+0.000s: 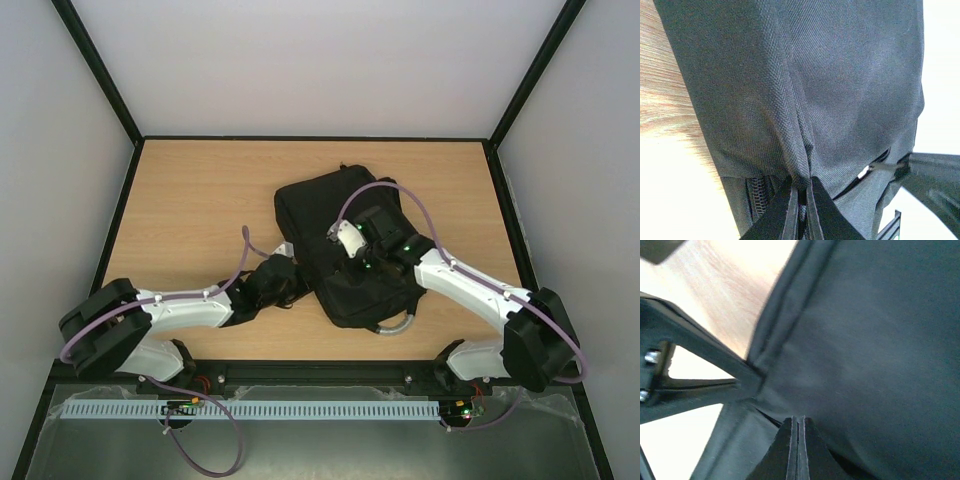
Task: Pack the student bag
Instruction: Zip the student bag at the center of the board.
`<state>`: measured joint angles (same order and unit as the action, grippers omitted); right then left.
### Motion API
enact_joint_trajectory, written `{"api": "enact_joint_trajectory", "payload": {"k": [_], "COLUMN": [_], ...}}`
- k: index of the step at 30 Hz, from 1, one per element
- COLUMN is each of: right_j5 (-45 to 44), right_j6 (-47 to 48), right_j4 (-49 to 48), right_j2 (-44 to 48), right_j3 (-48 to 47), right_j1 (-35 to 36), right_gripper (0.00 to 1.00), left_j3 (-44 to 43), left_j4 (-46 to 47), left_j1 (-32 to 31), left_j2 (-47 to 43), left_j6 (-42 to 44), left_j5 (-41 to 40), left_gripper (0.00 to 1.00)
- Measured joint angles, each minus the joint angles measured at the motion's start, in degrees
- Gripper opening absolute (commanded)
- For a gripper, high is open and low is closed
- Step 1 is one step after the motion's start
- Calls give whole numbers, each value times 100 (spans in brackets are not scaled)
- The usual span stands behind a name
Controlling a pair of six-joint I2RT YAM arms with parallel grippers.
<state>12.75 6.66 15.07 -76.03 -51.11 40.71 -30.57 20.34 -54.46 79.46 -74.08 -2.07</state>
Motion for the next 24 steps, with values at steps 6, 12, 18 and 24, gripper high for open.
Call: {"api": "enact_joint_trajectory", "payload": {"k": [6, 12, 18, 24], "right_j5": [-61, -68, 50, 212], "right_j6": [-83, -92, -74, -48], "right_j4": [-2, -11, -42, -94], "right_j2": [203, 334, 372, 372], "right_j3": [144, 229, 293, 310], "right_j1": [-525, -778, -828, -850], "right_gripper": [1, 1, 1, 1], "left_j3": [116, 256, 286, 341], "left_j4": [-144, -280, -544, -490], "left_j1": [50, 142, 144, -337], "left_j2": [-232, -463, -511, -660], "left_j6": [20, 70, 157, 203], "left_j5": [-101, -160, -116, -142], "left_gripper": [2, 33, 66, 65]}}
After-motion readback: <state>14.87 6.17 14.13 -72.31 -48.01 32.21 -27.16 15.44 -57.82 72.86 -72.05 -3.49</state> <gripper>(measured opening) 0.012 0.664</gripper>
